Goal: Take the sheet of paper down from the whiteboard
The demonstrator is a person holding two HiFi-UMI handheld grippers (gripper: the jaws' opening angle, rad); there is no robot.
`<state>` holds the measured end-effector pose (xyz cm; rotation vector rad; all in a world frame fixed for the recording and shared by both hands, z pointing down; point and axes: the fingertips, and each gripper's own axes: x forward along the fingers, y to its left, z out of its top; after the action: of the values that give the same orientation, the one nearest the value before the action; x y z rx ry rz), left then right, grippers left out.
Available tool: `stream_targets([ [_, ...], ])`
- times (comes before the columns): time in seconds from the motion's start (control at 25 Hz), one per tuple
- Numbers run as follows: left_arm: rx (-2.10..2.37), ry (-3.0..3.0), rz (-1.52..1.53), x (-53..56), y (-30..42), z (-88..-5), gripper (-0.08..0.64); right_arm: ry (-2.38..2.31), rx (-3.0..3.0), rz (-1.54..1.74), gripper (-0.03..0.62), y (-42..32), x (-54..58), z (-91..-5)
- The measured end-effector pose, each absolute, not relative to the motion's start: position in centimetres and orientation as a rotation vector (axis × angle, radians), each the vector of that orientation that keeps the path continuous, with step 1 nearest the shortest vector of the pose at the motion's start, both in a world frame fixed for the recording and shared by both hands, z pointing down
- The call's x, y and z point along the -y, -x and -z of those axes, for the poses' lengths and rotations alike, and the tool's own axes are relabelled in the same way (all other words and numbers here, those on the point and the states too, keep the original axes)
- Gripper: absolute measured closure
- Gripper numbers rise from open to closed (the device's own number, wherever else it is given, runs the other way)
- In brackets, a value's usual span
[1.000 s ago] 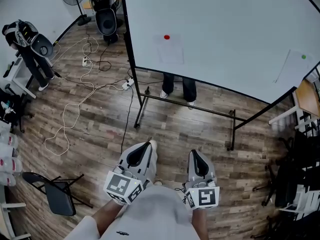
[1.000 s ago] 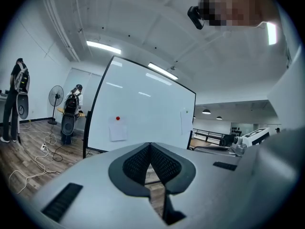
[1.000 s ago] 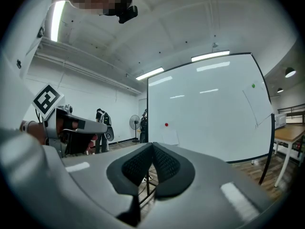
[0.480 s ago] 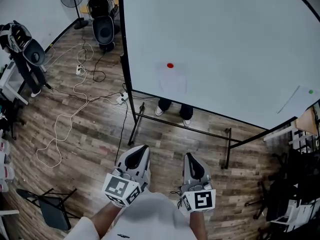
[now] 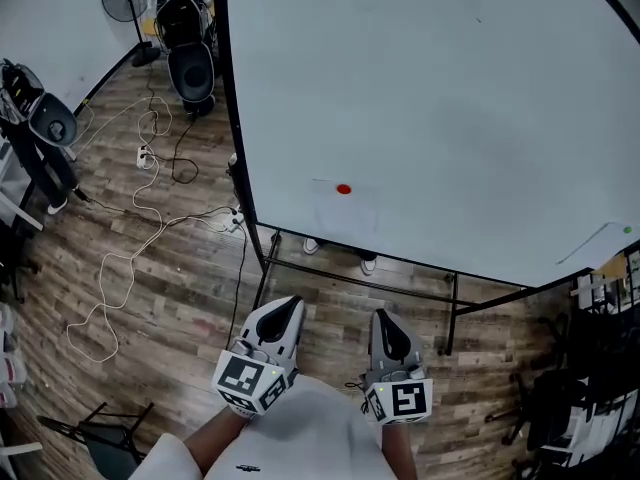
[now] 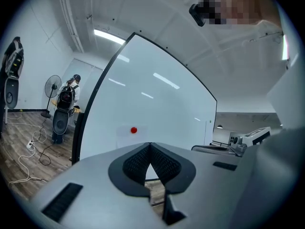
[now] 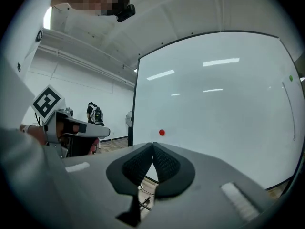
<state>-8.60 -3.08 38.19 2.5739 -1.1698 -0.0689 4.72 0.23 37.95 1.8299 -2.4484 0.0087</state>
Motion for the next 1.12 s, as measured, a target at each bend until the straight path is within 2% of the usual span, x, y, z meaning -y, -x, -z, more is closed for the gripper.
stream_targets([
  [0.32,1.168,-2.583,0.072,7.9,6.7,-37.3,0.554,-1.803,2.459,-0.024,0.581,-5.6,5.1,-37.7],
  [1.12,1.41,-2.463,0.092,11.1,2.7,-36.3,0.554,-1.567,2.662,-0.02,0.581,-10.1,11.1,-36.2],
])
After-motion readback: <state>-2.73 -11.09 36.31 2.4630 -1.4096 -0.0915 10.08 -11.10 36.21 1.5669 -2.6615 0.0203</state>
